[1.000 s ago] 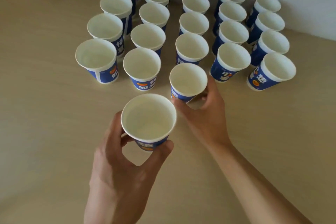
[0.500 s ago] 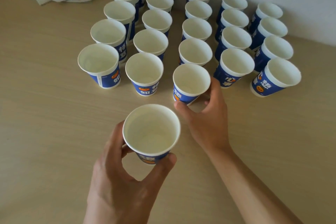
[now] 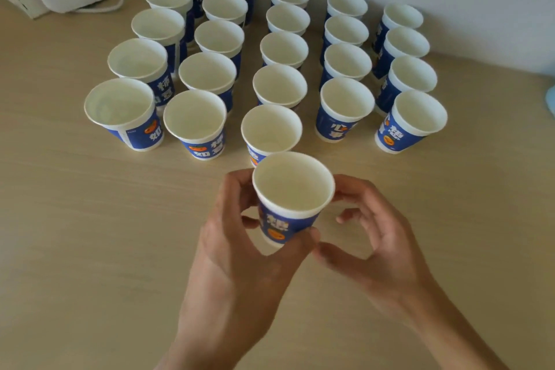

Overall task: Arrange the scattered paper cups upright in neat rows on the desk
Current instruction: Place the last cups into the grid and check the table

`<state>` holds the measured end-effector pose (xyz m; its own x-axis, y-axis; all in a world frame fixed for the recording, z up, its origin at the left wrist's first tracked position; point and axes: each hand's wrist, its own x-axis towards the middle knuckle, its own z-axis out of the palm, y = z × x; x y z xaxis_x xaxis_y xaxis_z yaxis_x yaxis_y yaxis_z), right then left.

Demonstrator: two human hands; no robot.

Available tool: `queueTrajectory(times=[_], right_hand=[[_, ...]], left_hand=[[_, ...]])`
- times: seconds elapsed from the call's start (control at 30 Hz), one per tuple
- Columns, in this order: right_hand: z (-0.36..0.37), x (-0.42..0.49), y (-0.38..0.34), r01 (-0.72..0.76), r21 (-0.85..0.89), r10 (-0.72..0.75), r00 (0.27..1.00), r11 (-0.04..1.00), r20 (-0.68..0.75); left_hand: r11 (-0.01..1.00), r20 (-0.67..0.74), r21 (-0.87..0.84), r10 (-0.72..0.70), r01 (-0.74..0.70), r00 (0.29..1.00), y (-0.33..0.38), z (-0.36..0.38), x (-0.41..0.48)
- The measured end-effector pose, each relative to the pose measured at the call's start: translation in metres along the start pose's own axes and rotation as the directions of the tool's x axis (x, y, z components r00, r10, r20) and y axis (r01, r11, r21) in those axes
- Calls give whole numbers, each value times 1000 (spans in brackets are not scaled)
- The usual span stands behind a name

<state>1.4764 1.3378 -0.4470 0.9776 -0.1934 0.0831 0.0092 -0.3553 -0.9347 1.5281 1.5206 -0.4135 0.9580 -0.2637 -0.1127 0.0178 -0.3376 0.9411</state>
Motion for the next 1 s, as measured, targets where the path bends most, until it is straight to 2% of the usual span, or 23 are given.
queueTrajectory(times=[0.1,0.33,0.47,0.6,0.8,1.0], right_hand=[[-10,3,-5,25,-37,-24,999,999,26],[-21,7,1,28,10,-27,995,1000,-93],[-19,11,12,-7,45,14,984,999,-175],[-12,25,22,-53,62,67,963,997,-261],[-3,41,29,-30,13,33,958,999,-286],[1,45,33,-36,16,39,947,999,-317]], left_hand=[[1000,85,-25,3,-1,996,7,18,9],[999,144,-8,48,-47,988,18,43,15],[999,107,12,47,-49,993,16,43,8],[1000,56,2,-11,11,998,9,35,-3],[997,47,-8,-76,77,996,-1,30,-13],[997,44,-18,-72,73,996,-2,29,-12]])
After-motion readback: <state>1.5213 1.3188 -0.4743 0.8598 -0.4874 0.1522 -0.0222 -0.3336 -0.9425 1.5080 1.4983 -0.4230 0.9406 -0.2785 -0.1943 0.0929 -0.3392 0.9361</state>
